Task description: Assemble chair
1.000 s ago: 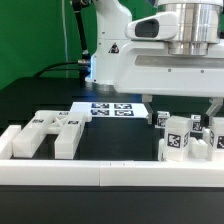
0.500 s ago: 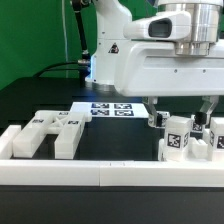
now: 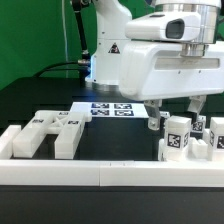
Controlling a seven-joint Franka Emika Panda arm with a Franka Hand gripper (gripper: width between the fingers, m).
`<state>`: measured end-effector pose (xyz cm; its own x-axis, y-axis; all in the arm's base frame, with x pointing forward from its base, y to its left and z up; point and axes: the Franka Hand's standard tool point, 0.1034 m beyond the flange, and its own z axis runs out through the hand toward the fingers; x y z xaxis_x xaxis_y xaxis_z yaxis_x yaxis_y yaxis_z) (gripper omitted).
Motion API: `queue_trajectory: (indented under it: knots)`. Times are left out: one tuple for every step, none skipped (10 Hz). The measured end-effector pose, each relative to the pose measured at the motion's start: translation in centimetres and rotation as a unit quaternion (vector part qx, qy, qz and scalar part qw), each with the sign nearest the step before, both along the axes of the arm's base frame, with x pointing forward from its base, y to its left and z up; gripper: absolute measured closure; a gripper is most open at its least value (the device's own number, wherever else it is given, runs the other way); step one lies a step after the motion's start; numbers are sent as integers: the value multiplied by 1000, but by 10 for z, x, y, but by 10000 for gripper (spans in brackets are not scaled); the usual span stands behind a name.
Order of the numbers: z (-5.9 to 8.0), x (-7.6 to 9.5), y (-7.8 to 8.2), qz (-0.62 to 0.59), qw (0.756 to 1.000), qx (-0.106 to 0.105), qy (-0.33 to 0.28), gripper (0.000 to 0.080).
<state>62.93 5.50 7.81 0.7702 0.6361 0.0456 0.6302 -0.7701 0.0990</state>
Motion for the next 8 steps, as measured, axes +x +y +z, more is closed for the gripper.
queue_trajectory:
  knots:
    - [0,0,0,-4,1000,0,0,277]
    - [0,0,-1,-5,1000,0,0,415]
    - [0,0,-1,-5,1000,0,0,508]
    - [0,0,-1,-6,1000,1,-1,508]
    - [0,0,-1,-18,1000,2,-1,507]
    - [0,0,-1,-18,1000,2,-1,507]
    - [0,0,0,-43,999,5,-2,507]
    - [0,0,0,-103,995,12,-5,507]
